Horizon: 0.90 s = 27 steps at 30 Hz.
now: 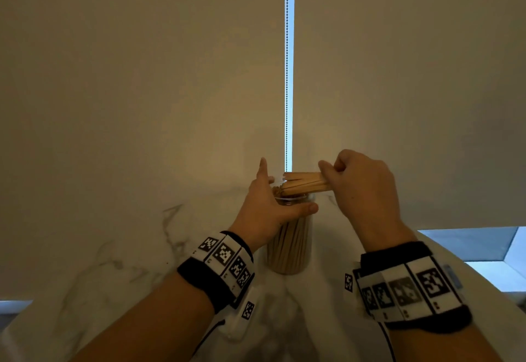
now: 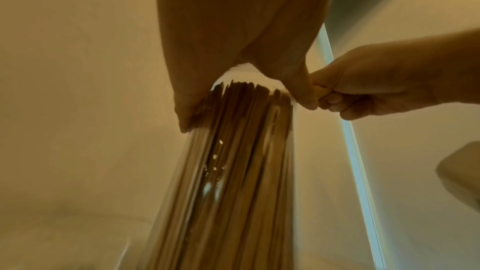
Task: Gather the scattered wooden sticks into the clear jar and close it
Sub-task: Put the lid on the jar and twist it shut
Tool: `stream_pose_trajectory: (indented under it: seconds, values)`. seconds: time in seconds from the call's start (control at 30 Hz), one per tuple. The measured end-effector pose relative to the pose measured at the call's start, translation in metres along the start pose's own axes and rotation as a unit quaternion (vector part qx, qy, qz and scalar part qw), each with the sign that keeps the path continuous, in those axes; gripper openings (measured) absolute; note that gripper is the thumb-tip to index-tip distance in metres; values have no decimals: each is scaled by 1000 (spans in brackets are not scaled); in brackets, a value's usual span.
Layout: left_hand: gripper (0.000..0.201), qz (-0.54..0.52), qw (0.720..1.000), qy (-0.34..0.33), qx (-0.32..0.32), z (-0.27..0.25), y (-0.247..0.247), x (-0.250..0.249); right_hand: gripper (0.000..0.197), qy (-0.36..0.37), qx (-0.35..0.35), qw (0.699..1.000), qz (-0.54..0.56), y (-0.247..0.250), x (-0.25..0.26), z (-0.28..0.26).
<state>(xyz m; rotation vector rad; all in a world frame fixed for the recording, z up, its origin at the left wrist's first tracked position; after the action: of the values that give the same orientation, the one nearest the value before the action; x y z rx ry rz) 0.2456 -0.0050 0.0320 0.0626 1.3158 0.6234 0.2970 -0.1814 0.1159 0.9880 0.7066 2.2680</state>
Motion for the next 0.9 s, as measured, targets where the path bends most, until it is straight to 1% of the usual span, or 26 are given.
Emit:
stream_pose_trajectory:
  seconds: [0.1, 0.2, 0.33, 0.4, 0.47, 0.6, 0.67, 0.77, 0.83, 0.9]
  values:
    - [146, -24, 1000, -7, -14, 0, -1, 6, 33, 39, 3, 999, -8, 0, 15, -1]
    - [145, -37, 999, -12, -15, 0, -3, 8, 31, 90, 54, 993, -48, -4, 40, 7]
    - [147, -37, 999, -9, -5, 5, -4, 12, 25, 156, 140, 971, -117, -12, 81, 28]
    - [150, -33, 999, -7, -8, 6, -4, 13, 22, 187, 166, 955, -157, -22, 100, 36]
    - [151, -41, 999, -6, -7, 6, -3, 14, 22, 211, 178, 942, -191, -35, 113, 41]
    - [149, -51, 999, -12, -1, 6, -3, 13, 27, 219, 208, 923, -238, -50, 124, 46]
    - [148, -48, 999, -14, -5, 6, -2, 13, 25, 223, 235, 914, -246, -54, 126, 46]
    - [141, -40, 999, -17, -18, 9, -2, 16, 12, 224, 281, 909, -211, -61, 126, 43]
    - [135, -36, 999, -20, -25, 12, -2, 20, 12, 218, 307, 908, -184, -69, 124, 39]
    - [130, -34, 999, -27, -25, 11, -1, 18, 11, 208, 325, 902, -192, -80, 117, 34]
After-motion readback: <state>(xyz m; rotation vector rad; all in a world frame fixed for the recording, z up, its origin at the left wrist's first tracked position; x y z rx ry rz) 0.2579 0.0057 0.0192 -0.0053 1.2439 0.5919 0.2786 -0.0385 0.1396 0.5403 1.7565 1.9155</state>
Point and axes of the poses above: each hand's wrist, its own z-axis towards the middle knuckle, its own y-axis out of the back of the hand, x = y × z, the point moved 9 cm from there along z, towards the middle knuckle, and after that the axes turned 5 degrees about x, right-handed, at the moved point
